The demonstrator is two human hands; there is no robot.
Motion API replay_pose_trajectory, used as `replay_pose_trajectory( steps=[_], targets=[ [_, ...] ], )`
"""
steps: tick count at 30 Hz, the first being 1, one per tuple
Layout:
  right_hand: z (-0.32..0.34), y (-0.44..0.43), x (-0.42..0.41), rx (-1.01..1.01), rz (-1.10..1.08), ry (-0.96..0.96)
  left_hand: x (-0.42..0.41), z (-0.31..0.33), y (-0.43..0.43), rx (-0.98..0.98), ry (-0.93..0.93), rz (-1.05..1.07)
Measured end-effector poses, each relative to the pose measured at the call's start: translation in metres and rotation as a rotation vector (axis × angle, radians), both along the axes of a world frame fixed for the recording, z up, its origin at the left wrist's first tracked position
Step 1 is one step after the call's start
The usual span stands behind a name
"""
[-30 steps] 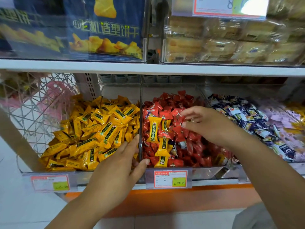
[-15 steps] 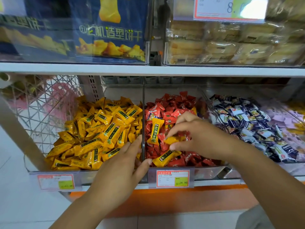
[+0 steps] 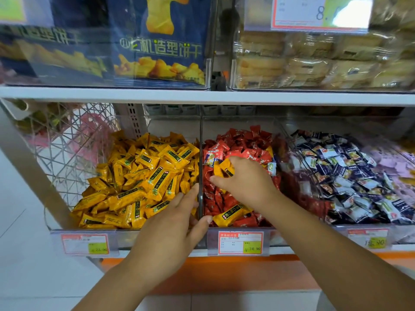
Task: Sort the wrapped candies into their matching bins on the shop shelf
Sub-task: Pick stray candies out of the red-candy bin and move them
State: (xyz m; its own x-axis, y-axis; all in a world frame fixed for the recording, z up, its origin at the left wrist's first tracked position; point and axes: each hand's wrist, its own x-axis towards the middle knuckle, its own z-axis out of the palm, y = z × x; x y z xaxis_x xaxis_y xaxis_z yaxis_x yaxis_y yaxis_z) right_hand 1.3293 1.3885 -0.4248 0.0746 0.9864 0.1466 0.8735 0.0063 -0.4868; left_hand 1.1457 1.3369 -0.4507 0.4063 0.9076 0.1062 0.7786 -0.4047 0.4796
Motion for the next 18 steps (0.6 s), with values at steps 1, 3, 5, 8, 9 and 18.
replay_pose_trajectory(
  steps=[1,3,5,8,9,18],
  targets=[
    [0.005,0.001,0.003,-0.011,0.006,0.104,-0.001,0.000,0.000,-0.004,-0.004,-0.003],
    [0.019,0.001,0.015,-0.064,-0.004,0.271,-0.001,-0.001,0.001,-0.001,-0.010,-0.004],
    [0.028,0.000,0.030,-0.161,-0.020,0.169,-0.001,-0.001,0.001,0.009,-0.014,-0.003],
    [0.019,-0.002,0.039,-0.294,-0.069,-0.130,-0.001,-0.001,0.002,0.011,-0.024,-0.005],
    [0.013,-0.003,0.037,-0.302,-0.087,-0.176,-0.001,-0.001,0.002,0.012,-0.029,-0.007],
    [0.020,-0.004,0.035,-0.270,-0.080,0.097,-0.003,-0.003,0.002,0.029,-0.040,-0.009]
  ],
)
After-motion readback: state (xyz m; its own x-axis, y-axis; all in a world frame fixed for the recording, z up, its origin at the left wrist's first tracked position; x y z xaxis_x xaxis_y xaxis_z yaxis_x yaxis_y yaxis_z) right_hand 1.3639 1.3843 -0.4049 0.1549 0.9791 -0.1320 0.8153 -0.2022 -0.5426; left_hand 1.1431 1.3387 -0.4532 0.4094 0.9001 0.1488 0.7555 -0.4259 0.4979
